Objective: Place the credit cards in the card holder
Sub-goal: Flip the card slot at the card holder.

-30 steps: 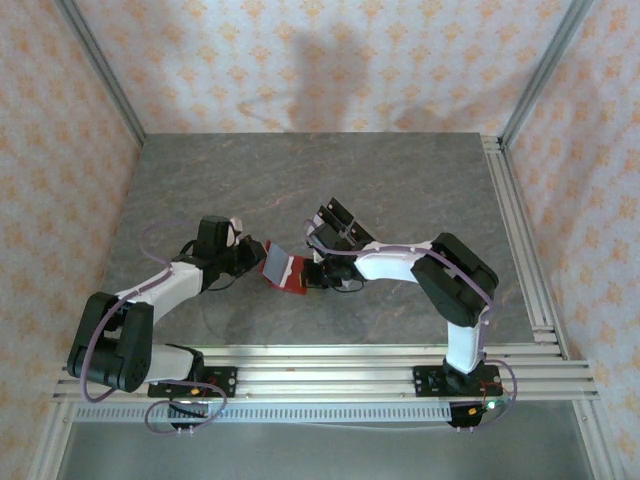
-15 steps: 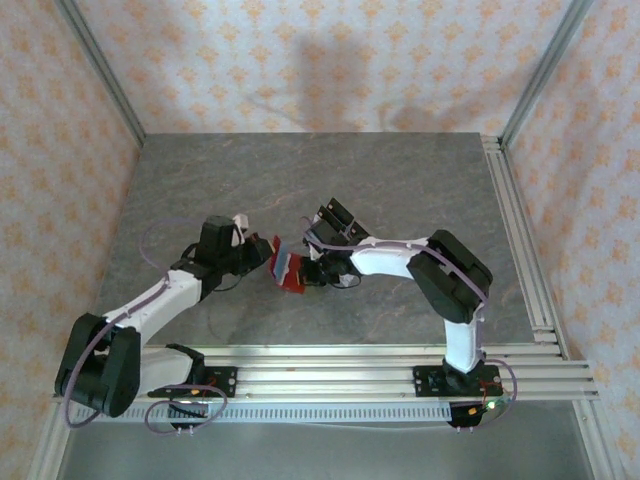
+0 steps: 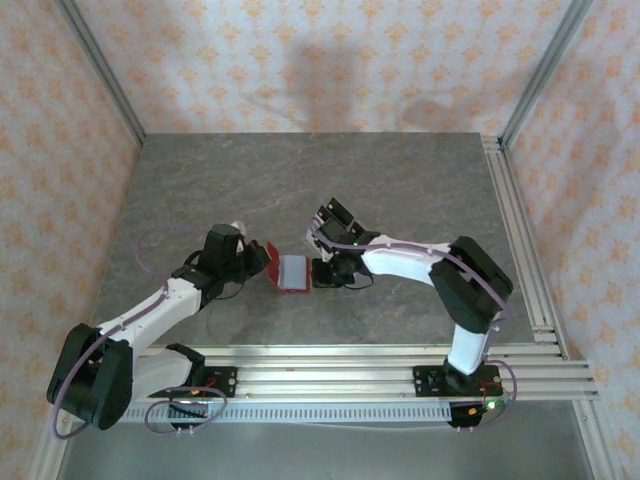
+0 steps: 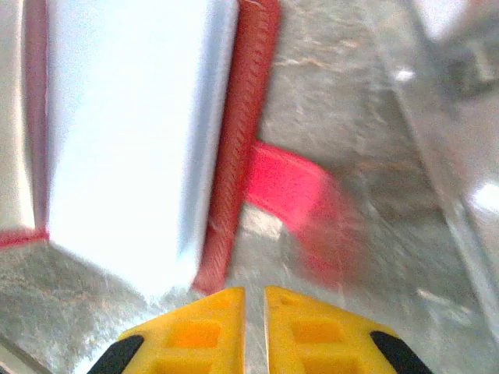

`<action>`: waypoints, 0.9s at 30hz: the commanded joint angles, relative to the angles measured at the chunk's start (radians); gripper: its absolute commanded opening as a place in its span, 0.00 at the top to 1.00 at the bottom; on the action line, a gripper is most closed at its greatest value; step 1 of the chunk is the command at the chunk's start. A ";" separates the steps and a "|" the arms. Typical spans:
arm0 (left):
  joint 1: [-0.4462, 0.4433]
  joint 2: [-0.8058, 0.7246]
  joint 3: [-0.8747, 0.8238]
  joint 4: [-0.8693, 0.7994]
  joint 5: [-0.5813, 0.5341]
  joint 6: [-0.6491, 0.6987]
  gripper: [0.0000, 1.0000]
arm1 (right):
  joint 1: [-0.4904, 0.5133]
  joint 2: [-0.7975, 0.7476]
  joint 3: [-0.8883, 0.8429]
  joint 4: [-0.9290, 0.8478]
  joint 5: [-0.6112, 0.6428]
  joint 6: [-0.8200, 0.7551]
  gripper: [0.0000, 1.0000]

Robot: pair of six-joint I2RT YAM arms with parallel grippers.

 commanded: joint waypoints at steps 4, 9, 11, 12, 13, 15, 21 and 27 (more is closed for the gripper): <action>-0.008 -0.012 -0.064 -0.012 -0.064 -0.016 1.00 | -0.004 -0.119 -0.005 -0.070 0.038 0.000 0.82; -0.008 -0.020 -0.082 -0.076 -0.135 -0.007 0.82 | -0.002 -0.074 0.061 -0.036 -0.003 -0.013 0.64; -0.008 -0.037 -0.088 -0.108 -0.175 -0.014 0.54 | -0.001 -0.035 0.103 -0.034 -0.006 -0.023 0.61; -0.008 -0.046 -0.089 -0.123 -0.194 -0.018 0.44 | -0.001 -0.018 0.120 -0.032 -0.007 -0.028 0.61; -0.008 -0.056 -0.090 -0.134 -0.208 -0.018 0.38 | 0.000 0.002 0.138 -0.031 -0.007 -0.034 0.60; -0.008 -0.070 -0.089 -0.153 -0.230 -0.019 0.31 | 0.000 0.039 0.168 -0.029 -0.006 -0.042 0.59; -0.008 -0.041 -0.074 -0.201 -0.267 -0.006 0.27 | -0.001 0.147 0.248 -0.047 0.002 -0.072 0.55; -0.008 0.016 -0.066 -0.217 -0.284 -0.006 0.28 | 0.000 0.215 0.284 -0.064 0.005 -0.090 0.54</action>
